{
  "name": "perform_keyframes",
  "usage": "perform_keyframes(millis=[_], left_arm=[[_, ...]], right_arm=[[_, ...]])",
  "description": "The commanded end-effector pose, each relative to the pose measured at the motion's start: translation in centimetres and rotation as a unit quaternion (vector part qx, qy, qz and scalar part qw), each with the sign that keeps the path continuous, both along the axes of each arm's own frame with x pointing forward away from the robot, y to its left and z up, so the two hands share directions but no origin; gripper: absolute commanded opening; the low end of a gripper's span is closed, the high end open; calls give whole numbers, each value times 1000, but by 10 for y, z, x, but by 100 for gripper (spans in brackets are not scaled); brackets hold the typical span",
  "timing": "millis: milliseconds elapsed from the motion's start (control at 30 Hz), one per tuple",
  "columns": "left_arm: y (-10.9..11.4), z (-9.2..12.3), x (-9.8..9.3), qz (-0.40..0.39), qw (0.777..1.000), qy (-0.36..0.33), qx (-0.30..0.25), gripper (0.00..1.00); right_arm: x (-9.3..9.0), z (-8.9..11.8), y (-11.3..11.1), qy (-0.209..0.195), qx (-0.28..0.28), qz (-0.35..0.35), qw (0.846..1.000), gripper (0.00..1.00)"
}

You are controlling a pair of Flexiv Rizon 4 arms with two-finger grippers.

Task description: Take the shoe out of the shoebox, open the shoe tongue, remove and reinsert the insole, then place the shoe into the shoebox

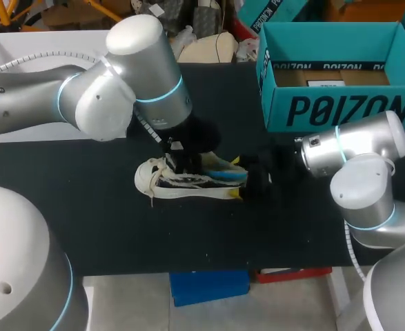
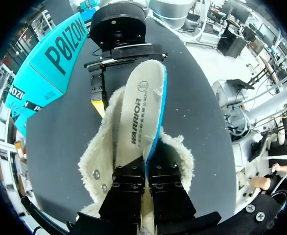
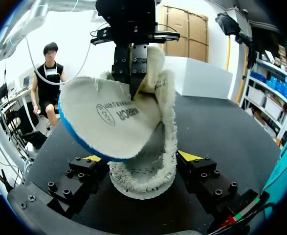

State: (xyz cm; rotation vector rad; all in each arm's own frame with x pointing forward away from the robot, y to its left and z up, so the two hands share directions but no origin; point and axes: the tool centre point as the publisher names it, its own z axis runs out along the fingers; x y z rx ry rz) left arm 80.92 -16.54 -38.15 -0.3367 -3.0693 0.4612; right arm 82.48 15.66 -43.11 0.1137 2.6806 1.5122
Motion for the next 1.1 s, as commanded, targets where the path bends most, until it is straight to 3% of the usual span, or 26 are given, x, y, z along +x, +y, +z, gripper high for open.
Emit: perform_keyframes(millis=[33,100,200,400,467,533,700,767,933,1100], left_arm=[[0,-24,2,-11,1000,-4,-24,18],[1,-28,2,-14,999,-13,-27,24],[3,-29,-1,-9,998,-23,-50,42],[2,-23,-2,-2,995,-84,-55,53],[2,-22,-2,8,993,-103,-58,52],[0,-22,-3,6,991,-123,-56,62],[-9,-30,0,10,989,-139,-58,55],[-13,-34,3,12,988,-147,-56,47],[-22,-36,6,17,986,-154,-57,54],[-32,-35,13,22,984,-160,-71,54]], right_arm=[[0,-2,1,0,-1,-1,1000,0],[0,-2,1,0,-1,-1,1000,0],[0,-2,1,0,-1,-1,1000,0],[0,-2,1,0,-1,-1,1000,0],[0,-2,1,0,-1,-1,1000,0],[0,-2,1,0,-1,-1,1000,0],[0,-2,1,0,-1,-1,1000,0],[0,-2,1,0,-1,-1,1000,0],[0,-2,1,0,-1,-1,1000,0],[0,-2,1,0,-1,-1,1000,0]])
